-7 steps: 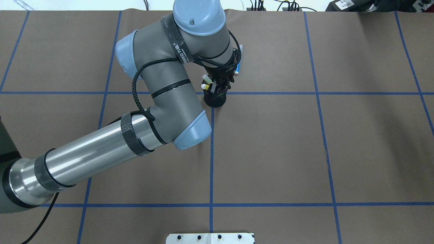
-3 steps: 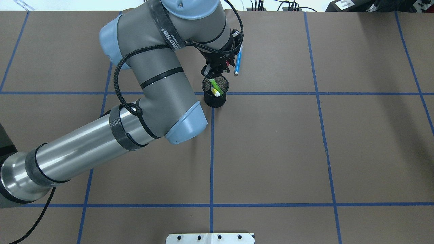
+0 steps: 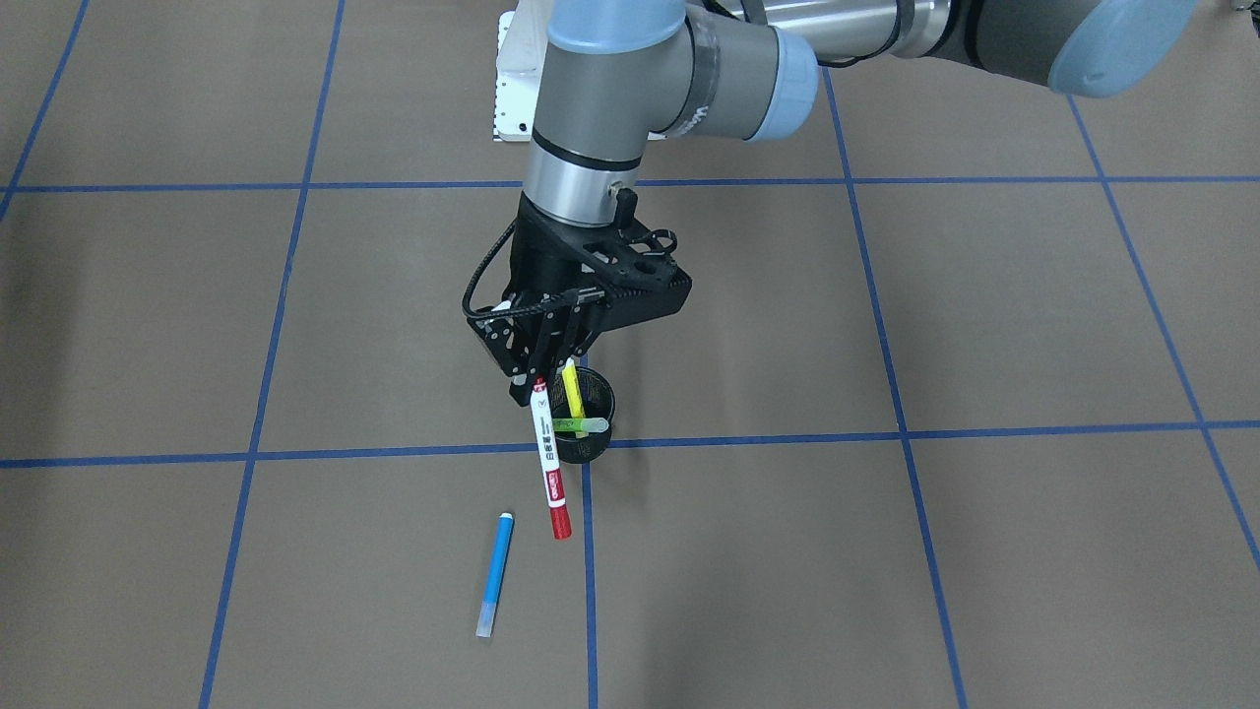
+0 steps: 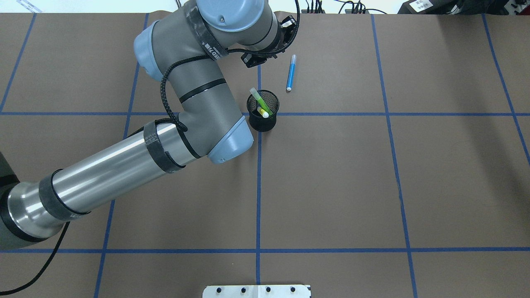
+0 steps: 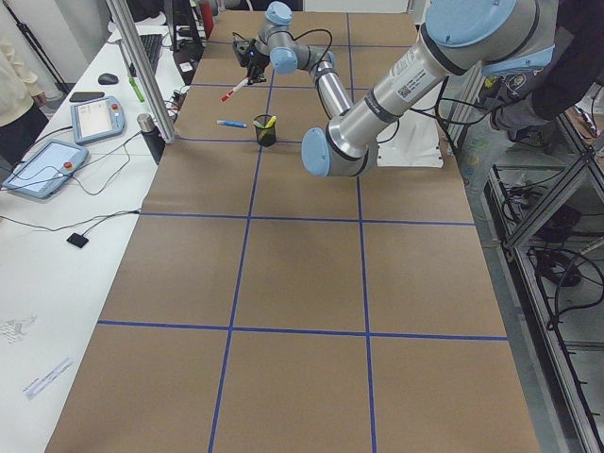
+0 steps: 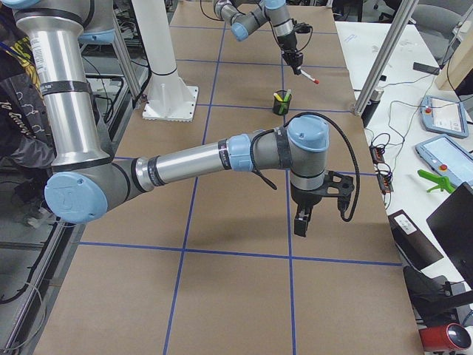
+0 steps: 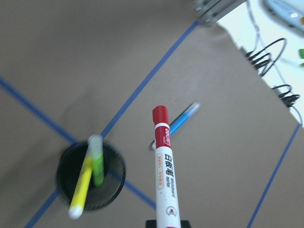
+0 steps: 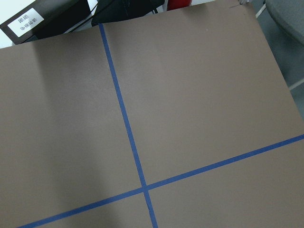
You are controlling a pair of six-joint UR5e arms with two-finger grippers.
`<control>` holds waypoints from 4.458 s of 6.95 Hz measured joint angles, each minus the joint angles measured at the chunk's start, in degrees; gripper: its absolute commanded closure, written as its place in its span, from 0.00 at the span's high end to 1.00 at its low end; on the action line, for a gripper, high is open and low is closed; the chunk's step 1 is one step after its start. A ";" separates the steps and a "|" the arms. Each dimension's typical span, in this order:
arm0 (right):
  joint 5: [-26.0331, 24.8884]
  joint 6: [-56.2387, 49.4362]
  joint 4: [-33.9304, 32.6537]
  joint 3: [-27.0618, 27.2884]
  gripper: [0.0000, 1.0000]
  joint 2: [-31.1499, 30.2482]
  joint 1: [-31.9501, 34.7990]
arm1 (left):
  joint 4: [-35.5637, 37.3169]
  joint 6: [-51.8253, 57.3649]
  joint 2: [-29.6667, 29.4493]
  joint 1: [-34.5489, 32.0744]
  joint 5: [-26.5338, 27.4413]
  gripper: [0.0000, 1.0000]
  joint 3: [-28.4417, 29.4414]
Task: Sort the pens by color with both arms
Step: 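Place the red-capped marker beside the blue marker with the left gripper, then withdraw the left arm while the right arm reaches toward the cup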
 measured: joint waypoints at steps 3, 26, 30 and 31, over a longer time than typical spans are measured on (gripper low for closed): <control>0.98 -0.72 -2.70 4.68 1.00 -2.09 -2.44 | -11.41 8.56 -5.10 0.43 9.02 0.00 16.09; -0.69 22.77 -3.08 14.50 1.00 2.69 -16.50 | 11.36 65.62 51.05 -28.53 -32.99 1.00 -24.47; -11.89 35.96 -1.30 11.23 1.00 22.51 -37.81 | 10.74 81.44 55.23 -35.51 -33.76 1.00 -18.29; -16.31 35.51 4.38 9.80 1.00 25.79 -43.06 | 10.71 82.64 55.35 -36.62 -33.78 1.00 -17.43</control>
